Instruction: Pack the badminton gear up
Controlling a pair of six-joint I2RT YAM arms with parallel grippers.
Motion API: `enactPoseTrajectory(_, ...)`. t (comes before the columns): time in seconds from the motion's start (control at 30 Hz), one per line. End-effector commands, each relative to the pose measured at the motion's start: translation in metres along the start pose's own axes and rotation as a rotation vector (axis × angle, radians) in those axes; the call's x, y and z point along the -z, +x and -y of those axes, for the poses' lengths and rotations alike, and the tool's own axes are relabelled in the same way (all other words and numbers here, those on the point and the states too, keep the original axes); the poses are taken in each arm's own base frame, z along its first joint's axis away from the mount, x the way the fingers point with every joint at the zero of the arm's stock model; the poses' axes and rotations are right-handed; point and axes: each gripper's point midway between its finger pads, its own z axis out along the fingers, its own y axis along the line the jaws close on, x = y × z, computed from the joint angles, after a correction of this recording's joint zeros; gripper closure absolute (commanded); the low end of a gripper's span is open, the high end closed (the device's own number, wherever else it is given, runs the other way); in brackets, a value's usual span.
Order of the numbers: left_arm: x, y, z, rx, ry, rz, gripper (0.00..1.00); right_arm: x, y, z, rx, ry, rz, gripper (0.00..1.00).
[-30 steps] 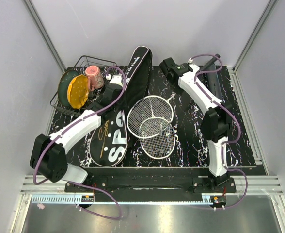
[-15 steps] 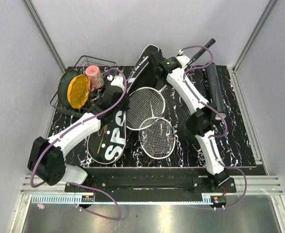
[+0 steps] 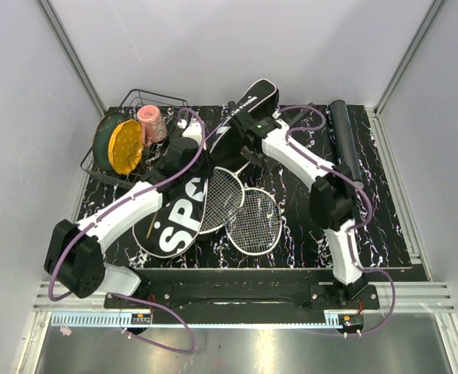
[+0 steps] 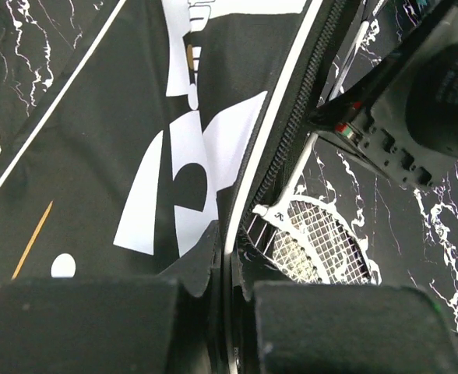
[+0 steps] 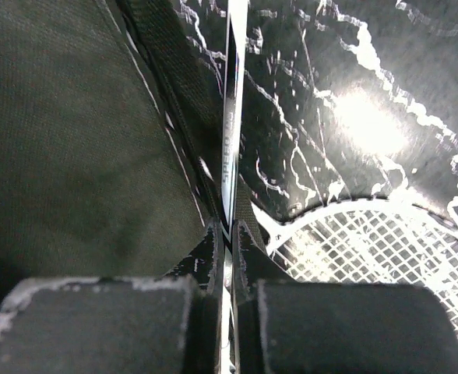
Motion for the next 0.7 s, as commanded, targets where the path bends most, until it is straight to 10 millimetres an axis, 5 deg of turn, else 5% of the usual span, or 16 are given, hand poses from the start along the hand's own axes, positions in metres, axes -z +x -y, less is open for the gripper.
enactPoseTrajectory(0.0, -0.006, -0.031, 0.023, 0.013, 0.090, 0.103, 1.00, 0.082, -0.012, -0.065, -0.124, -0.467, -0.081, 1.00)
enactPoseTrajectory(0.17, -0.022, -0.017, 0.028, -0.001, 0.117, 0.039, 1.00, 0.075, 0.012, -0.051, -0.039, -0.485, -0.115, 1.00)
enactPoseTrajectory(0.3, -0.033, -0.002, 0.031, -0.024, 0.132, -0.039, 1.00, 0.076, 0.042, -0.059, 0.004, -0.554, -0.238, 1.00)
enactPoseTrajectory(0.53, -0.043, 0.012, 0.031, -0.030, 0.148, -0.076, 1.00, 0.060, 0.067, -0.052, -0.127, -0.554, -0.344, 1.00)
enactPoseTrajectory(0.67, -0.046, 0.014, 0.033, -0.030, 0.161, -0.086, 1.00, 0.075, 0.082, -0.068, -0.114, -0.655, -0.469, 1.00)
